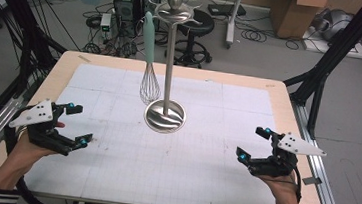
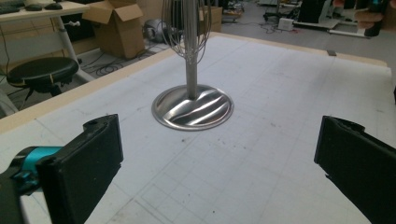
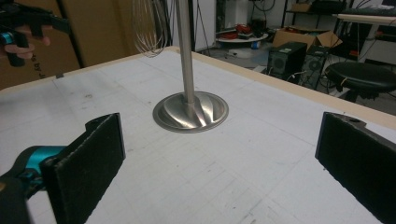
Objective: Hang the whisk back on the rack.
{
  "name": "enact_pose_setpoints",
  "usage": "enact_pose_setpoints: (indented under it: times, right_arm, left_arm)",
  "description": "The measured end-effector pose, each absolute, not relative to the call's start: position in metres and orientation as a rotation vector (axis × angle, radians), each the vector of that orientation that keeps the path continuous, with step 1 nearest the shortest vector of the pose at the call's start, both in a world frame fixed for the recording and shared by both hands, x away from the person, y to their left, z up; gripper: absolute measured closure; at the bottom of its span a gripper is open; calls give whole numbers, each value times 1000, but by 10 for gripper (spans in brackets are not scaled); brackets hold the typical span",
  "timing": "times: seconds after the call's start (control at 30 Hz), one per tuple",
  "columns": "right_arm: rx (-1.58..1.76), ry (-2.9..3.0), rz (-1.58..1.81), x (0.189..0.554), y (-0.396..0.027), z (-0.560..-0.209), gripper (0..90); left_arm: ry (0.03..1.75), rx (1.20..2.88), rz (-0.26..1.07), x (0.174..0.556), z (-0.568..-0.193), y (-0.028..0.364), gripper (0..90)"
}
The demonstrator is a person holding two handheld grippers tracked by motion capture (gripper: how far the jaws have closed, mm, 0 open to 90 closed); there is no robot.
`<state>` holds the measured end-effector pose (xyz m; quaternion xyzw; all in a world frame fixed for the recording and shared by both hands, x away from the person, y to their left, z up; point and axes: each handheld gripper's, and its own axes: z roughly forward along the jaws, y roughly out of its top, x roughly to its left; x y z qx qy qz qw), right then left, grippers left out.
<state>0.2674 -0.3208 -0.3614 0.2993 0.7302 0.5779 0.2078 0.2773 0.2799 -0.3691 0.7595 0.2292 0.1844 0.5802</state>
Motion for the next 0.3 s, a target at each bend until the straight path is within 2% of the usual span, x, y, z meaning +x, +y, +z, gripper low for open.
enact_pose_setpoints:
  times: [0.3]
  right_arm:
    - [848, 2033, 1611, 269, -322, -364, 2]
  left_arm:
    - [550, 1762, 421, 277, -373, 285, 17]
